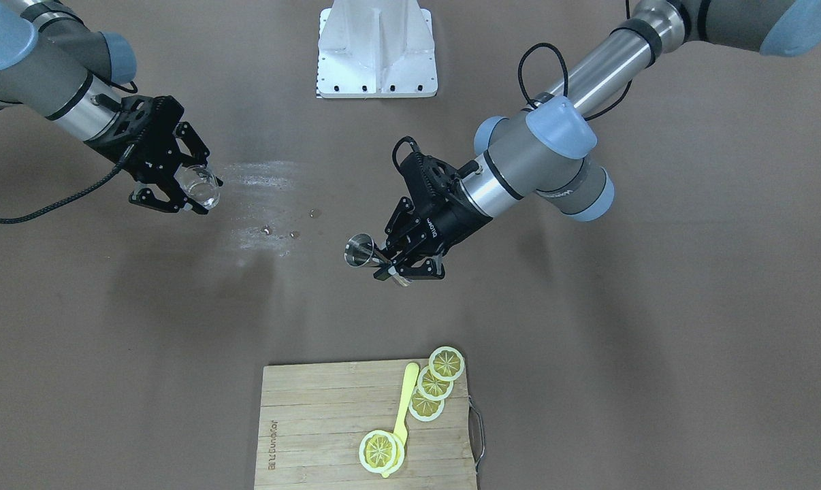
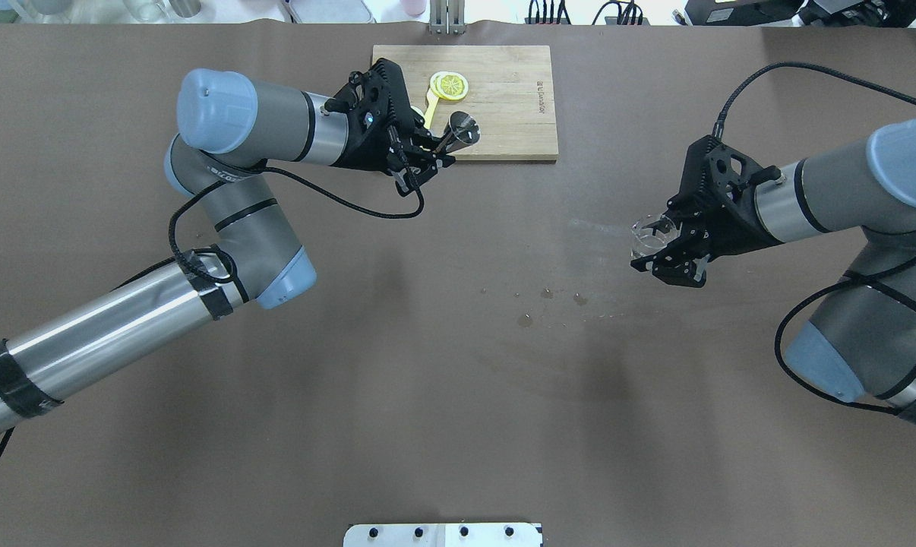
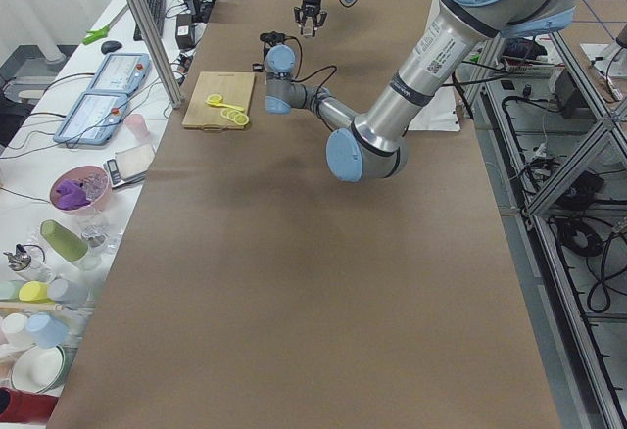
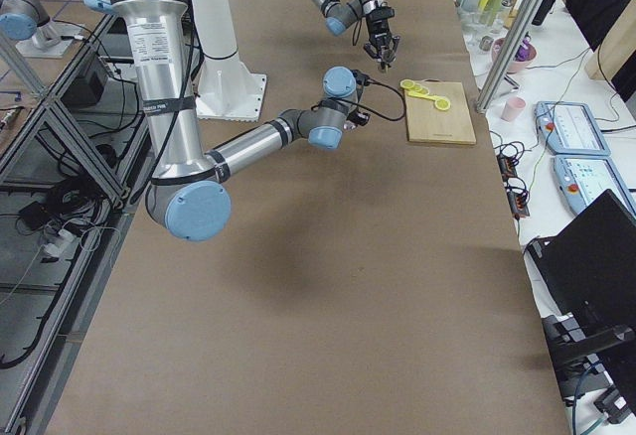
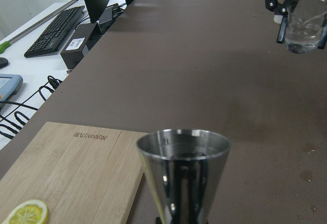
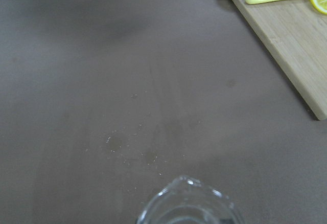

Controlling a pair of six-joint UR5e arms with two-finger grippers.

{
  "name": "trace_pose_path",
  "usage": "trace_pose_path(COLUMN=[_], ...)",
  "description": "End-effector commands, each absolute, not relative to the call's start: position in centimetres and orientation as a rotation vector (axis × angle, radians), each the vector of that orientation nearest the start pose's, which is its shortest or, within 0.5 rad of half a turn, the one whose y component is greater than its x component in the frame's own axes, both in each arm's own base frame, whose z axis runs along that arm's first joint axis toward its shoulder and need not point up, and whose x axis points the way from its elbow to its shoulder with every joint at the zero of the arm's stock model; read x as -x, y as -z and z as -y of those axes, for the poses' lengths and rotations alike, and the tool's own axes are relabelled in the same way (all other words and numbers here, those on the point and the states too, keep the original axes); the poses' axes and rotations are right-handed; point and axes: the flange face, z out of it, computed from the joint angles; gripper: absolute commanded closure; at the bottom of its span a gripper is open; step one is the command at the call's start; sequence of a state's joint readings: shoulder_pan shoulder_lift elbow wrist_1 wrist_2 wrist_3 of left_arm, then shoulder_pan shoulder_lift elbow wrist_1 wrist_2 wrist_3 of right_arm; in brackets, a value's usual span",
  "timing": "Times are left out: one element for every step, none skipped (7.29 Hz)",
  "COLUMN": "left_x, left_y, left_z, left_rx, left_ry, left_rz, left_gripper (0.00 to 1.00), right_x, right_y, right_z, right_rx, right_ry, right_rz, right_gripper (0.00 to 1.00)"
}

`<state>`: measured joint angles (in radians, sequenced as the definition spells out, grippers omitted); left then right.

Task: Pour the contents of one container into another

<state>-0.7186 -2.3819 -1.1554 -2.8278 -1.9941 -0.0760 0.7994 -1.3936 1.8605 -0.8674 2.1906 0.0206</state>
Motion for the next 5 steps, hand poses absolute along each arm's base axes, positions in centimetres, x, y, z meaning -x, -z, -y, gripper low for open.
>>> trace_pose_path(left_x=[-52.3, -52.7, -54.2, -55.8, -57.1], left_y=[-20.2, -19.8, -19.2, -18.5, -18.2], left_z=[57.4, 57.0, 55.2, 53.8, 52.9], left_rx=[-1.407, -1.421, -1.432, -1.450, -1.451], left_ry=[-0.933, -0.933, -0.914, -0.881, -0.872], left_rz=[-1.088, -1.100, -1.145, -1.168, -1.177], left_gripper=[1.00, 1.00, 1.00, 1.00, 1.00], right_x=[32.9, 33.9, 34.8, 36.0, 36.7], right_y=[-32.2, -31.6, -30.6, -28.3, -26.6], right_z=[43.7, 43.7, 44.0, 45.1, 45.7], right_rx=[-0.893, -0.911, -0.893, -0.855, -0.823], right_ry=[1.067, 1.064, 1.067, 1.062, 1.059], right_rz=[0.944, 0.924, 0.920, 0.907, 0.898], right_gripper=[1.00, 1.00, 1.00, 1.00, 1.00])
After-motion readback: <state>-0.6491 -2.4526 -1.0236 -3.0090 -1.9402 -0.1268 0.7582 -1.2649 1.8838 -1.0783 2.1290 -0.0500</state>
